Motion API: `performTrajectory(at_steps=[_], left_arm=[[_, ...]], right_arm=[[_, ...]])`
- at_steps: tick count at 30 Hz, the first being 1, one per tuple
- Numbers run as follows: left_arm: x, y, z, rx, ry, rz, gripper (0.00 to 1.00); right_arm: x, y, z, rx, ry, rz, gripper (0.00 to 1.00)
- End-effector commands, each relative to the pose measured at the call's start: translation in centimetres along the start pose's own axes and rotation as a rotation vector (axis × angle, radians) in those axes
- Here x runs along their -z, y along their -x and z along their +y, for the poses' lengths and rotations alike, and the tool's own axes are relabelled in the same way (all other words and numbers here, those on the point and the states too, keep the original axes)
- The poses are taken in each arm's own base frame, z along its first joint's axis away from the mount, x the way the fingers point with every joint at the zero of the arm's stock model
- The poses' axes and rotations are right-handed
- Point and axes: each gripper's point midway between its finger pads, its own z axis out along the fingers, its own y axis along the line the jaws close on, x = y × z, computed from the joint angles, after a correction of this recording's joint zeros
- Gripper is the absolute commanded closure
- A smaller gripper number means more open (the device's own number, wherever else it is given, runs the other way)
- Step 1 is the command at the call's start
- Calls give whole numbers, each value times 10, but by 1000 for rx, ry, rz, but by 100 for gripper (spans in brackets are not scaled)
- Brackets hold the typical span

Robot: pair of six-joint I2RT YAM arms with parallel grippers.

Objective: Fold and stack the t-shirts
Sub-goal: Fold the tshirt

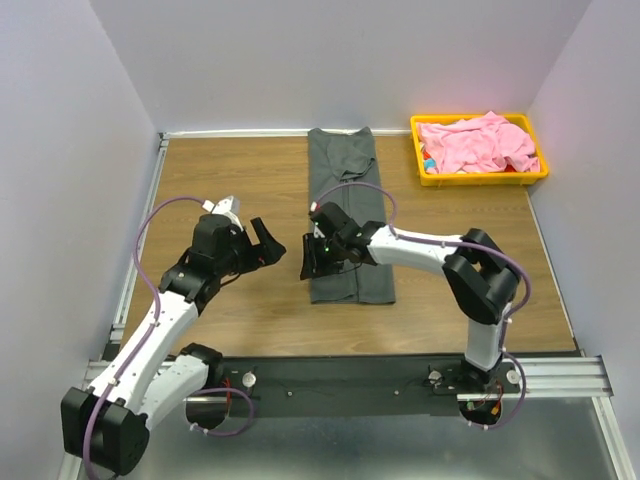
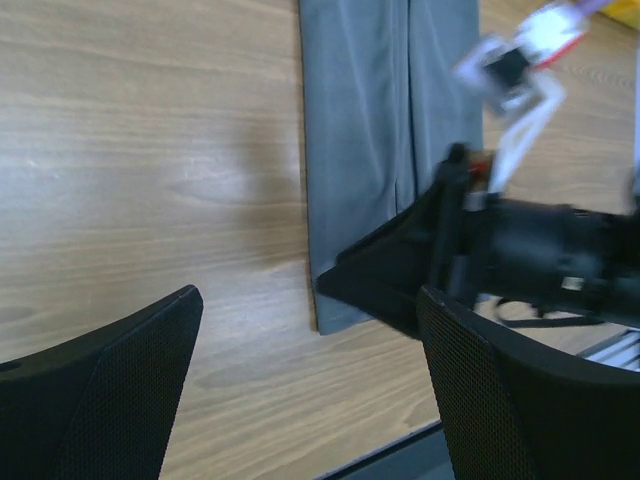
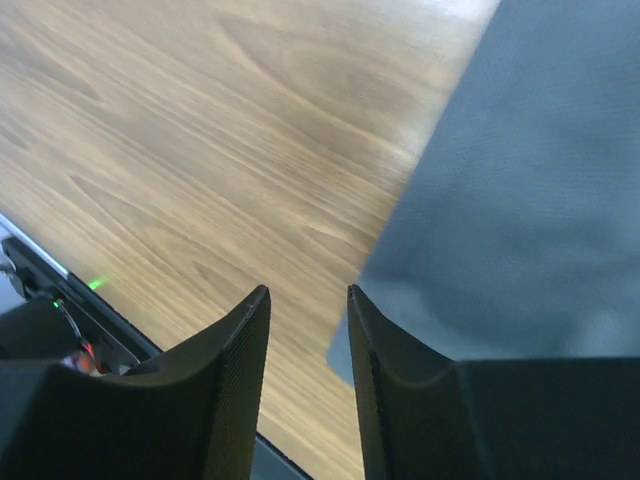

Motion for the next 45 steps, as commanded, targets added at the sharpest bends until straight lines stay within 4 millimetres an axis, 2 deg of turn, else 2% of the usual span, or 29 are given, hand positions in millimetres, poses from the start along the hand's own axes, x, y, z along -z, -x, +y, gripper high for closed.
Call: performTrajectory(at_steps=[1, 3, 4, 5, 7, 8, 9, 10, 11, 13, 19, 24, 28, 34, 35, 41, 45], left_arm=[[-7, -20, 7, 57, 73, 40, 5], [-13, -31, 5, 77, 85, 80, 5], [-15, -36, 4, 73, 90, 95, 5], [-20, -48, -1, 68, 93, 137, 5], [-24, -59, -6, 51, 104, 182, 5], [-30, -68, -5, 43, 129, 218, 5], [-31, -80, -12, 21, 125, 252, 5], [-33, -86, -10, 27, 154, 270, 5], [-38, -93, -9, 8, 188, 286, 5], [-42, -101, -10, 3, 211, 317, 6], [-57, -114, -19, -18, 217, 369, 12], [-66, -120, -17, -56, 246, 396, 18], [-71, -122, -16, -69, 257, 405, 19], [-76, -128, -10, -90, 279, 431, 25], [-76, -129, -9, -93, 282, 436, 28], [-77, -132, -5, -116, 299, 454, 33], [-79, -135, -5, -129, 305, 467, 33]], right_arm=[[47, 21, -22, 34, -122, -115, 54], [63, 14, -50, 2, -187, -110, 54], [68, -1, -73, -12, -245, -94, 54], [84, -6, -79, -23, -258, -104, 52], [105, -10, -115, -65, -364, -138, 49], [110, -26, -134, -91, -408, -111, 48], [126, -33, -144, -112, -437, -108, 48], [136, -34, -163, -153, -481, -117, 48], [147, -46, -179, -185, -517, -107, 48], [154, -54, -189, -204, -534, -101, 47], [141, -80, -195, -264, -491, -5, 48], [133, -69, -178, -260, -390, -26, 50], [126, -68, -170, -253, -335, -9, 51], [113, -89, -186, -270, -377, 54, 52], [112, -92, -188, -273, -379, 58, 53], [109, -108, -198, -287, -415, 87, 60], [110, -111, -198, -283, -411, 90, 72]])
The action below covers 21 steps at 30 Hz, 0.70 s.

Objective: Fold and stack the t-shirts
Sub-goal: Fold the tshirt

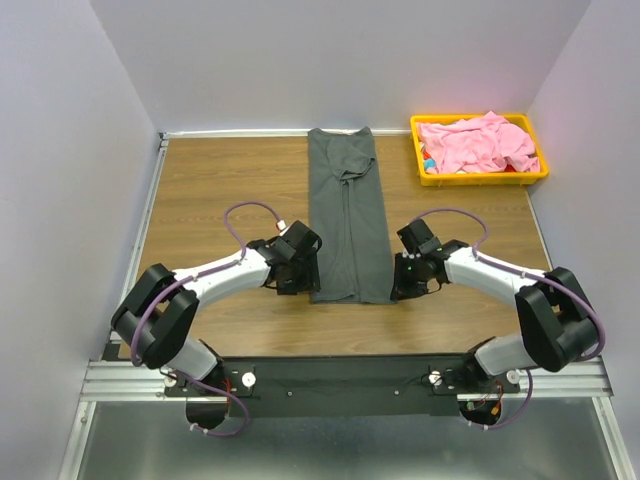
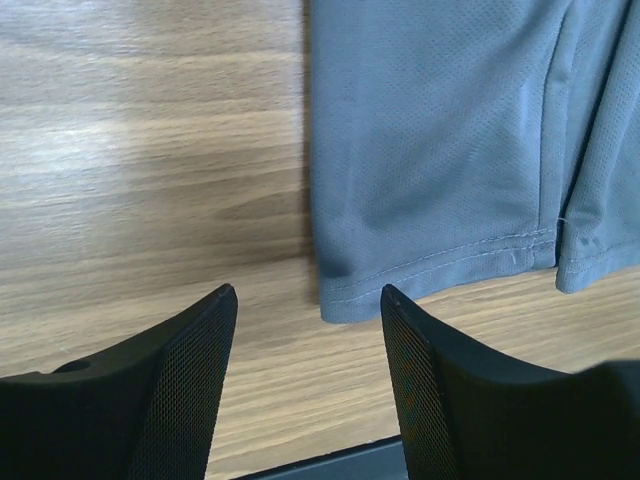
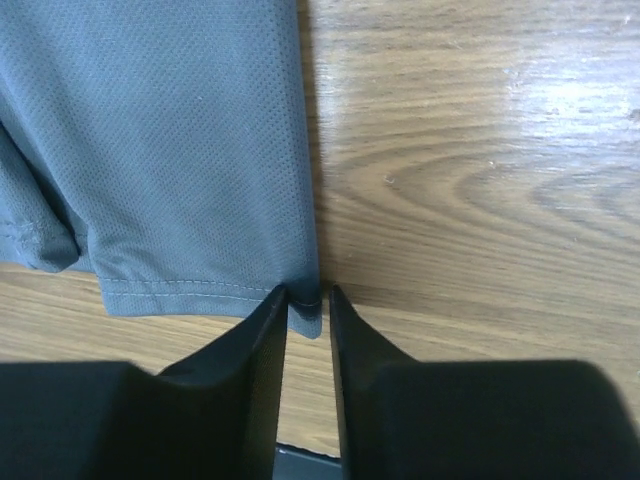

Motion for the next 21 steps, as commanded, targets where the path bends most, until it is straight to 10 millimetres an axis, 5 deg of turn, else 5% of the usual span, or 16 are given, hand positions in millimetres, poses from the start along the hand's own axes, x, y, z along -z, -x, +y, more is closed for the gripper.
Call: performTrajectory(at_steps=[1, 10, 21], left_arm=[[1, 5, -4, -37, 19, -13, 33], [-5, 0, -4, -55, 54, 15, 34], [-13, -9, -9, -94, 105, 42, 55]], right_arm=[[-10, -22, -18, -2, -49, 61, 73], [-10, -25, -18, 17, -37, 75, 99], [-12, -29, -23, 35, -53, 76, 99]])
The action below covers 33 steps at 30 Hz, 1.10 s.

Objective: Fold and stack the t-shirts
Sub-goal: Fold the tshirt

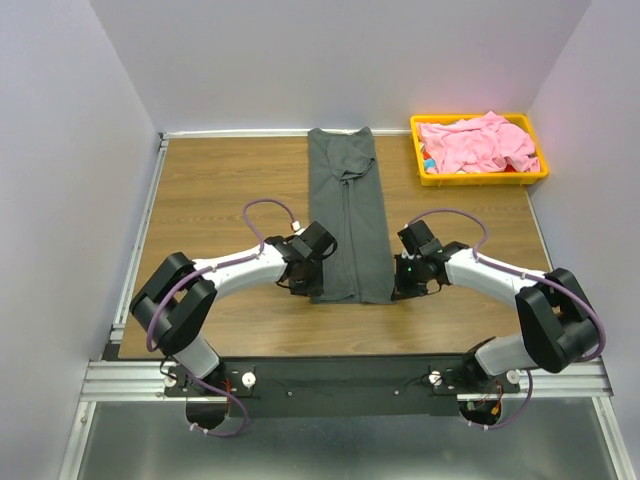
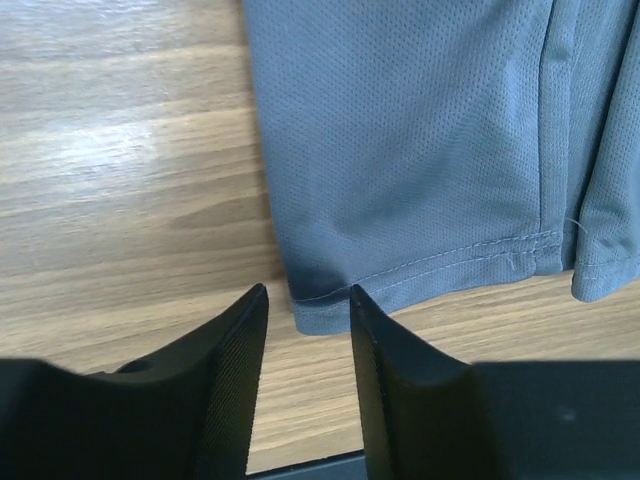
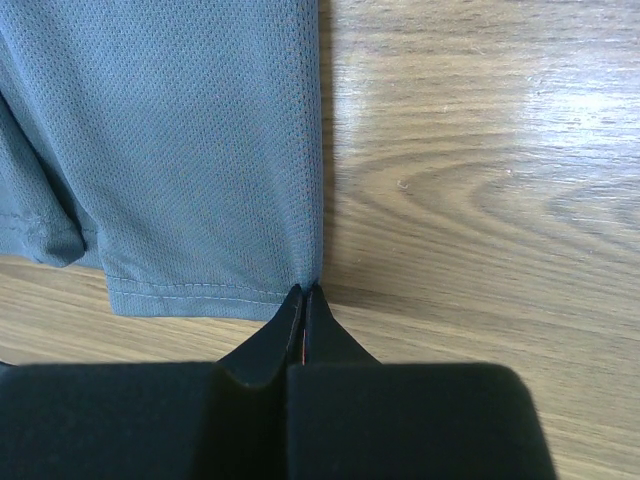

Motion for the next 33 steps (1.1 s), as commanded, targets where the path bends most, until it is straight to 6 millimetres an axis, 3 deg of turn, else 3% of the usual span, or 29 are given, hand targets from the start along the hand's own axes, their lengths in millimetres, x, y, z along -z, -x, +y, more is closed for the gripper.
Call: performTrajectory(at_steps=[1, 3, 20, 21, 24, 33], left_arm=[[-3, -3, 4, -15, 53, 2, 60], [-5, -10, 4, -17, 62, 16, 69], [-21, -33, 26, -31, 162, 58, 69], [-22, -35, 27, -33, 167, 63, 71], [-22, -35, 27, -41, 168, 57, 99], [-14, -69, 26, -107, 165, 108, 100]], right_arm=[[-9, -28, -25, 14, -77, 83, 99], [-8, -28, -26, 15, -79, 80, 99], [-9, -28, -24, 24, -70, 82, 99], [-9, -28, -25, 21, -72, 83, 99], [-9, -28, -24, 24, -68, 80, 99], [2, -43, -14, 5, -23, 97, 99]])
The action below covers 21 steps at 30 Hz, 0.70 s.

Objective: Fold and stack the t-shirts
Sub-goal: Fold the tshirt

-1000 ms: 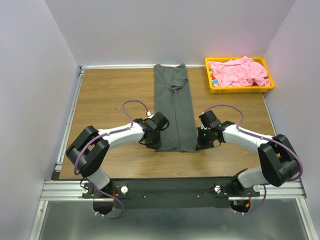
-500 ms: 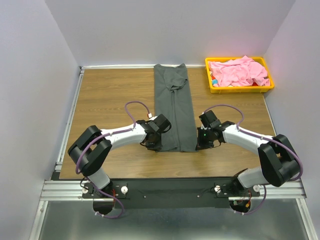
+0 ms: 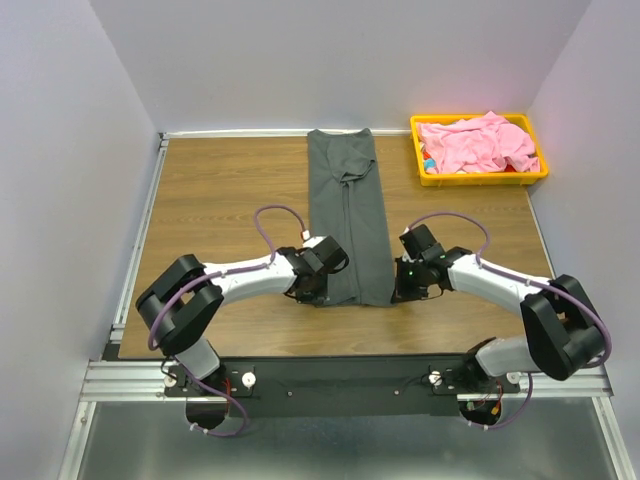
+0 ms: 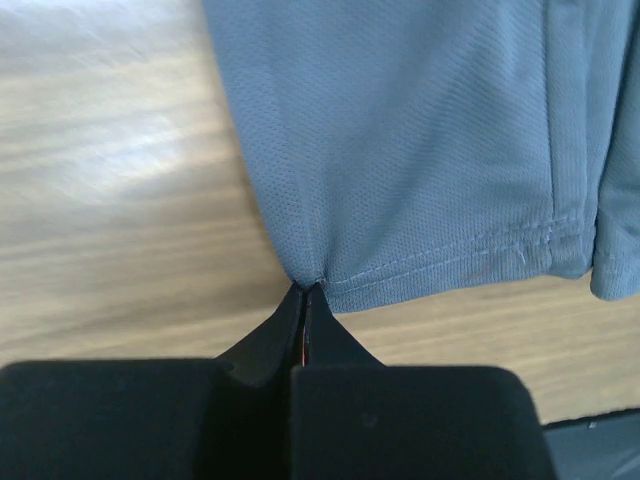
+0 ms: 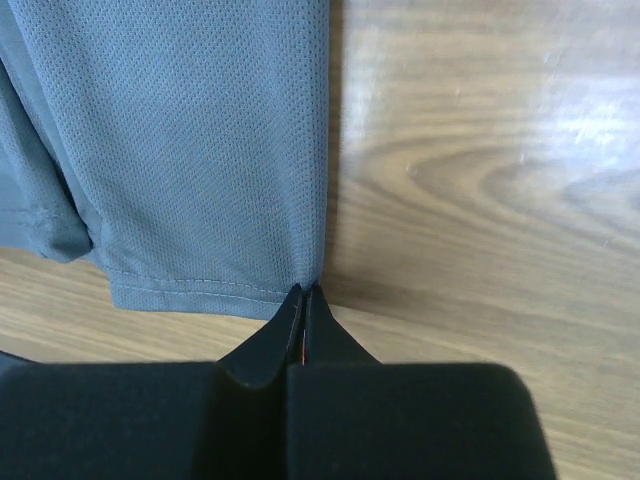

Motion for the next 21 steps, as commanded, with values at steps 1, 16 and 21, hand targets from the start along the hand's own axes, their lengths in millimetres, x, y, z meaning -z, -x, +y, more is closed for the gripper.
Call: performTrajectory(at_steps=[1, 16, 21], left_arm=[[-4, -54, 28, -67, 104, 122, 100], [61, -56, -9, -119, -46, 76, 100], [59, 5, -18, -98, -89, -53, 100]], right_arm=[[3, -45, -8, 15, -48, 125, 99], [42, -48, 12, 76, -97, 159, 99], [43, 11, 26, 140, -131, 62, 99]])
